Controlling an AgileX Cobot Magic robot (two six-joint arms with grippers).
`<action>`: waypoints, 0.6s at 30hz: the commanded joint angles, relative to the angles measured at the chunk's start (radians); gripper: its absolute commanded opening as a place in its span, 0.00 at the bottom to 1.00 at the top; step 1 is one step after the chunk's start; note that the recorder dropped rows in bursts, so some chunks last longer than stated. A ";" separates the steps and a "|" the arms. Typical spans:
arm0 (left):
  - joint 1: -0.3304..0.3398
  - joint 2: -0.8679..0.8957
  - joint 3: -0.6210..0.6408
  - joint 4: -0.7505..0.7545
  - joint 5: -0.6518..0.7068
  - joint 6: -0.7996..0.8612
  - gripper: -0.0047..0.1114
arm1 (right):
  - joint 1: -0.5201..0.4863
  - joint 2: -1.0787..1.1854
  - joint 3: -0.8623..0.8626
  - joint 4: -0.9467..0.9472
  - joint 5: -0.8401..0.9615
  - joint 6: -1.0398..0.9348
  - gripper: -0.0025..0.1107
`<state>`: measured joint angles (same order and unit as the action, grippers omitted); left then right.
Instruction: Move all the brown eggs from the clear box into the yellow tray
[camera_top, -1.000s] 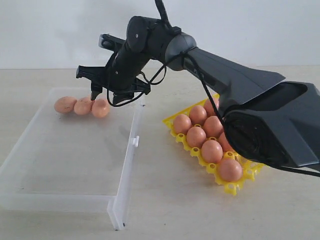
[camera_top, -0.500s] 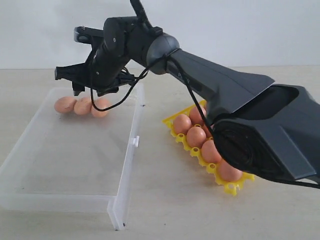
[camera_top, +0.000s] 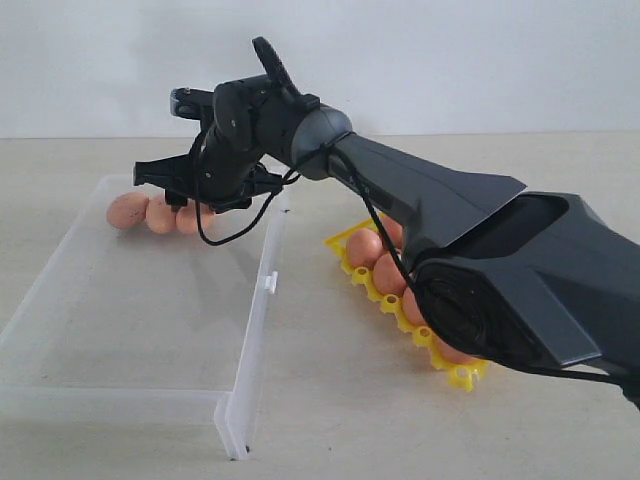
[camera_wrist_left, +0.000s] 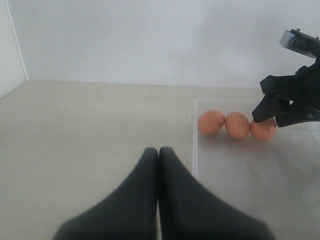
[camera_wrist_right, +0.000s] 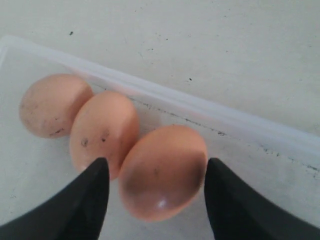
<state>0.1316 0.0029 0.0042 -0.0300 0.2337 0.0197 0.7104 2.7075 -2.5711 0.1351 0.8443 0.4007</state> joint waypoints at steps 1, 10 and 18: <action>-0.003 -0.003 -0.004 -0.005 -0.001 0.001 0.00 | -0.004 0.042 0.008 0.005 0.009 0.045 0.51; -0.003 -0.003 -0.004 -0.005 -0.001 0.001 0.00 | -0.004 0.059 0.008 0.009 0.000 0.038 0.51; -0.003 -0.003 -0.004 -0.005 -0.001 0.001 0.00 | -0.004 0.059 0.008 0.036 0.012 -0.061 0.23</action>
<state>0.1316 0.0029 0.0042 -0.0300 0.2337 0.0197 0.7089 2.7220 -2.5813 0.1219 0.8044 0.3722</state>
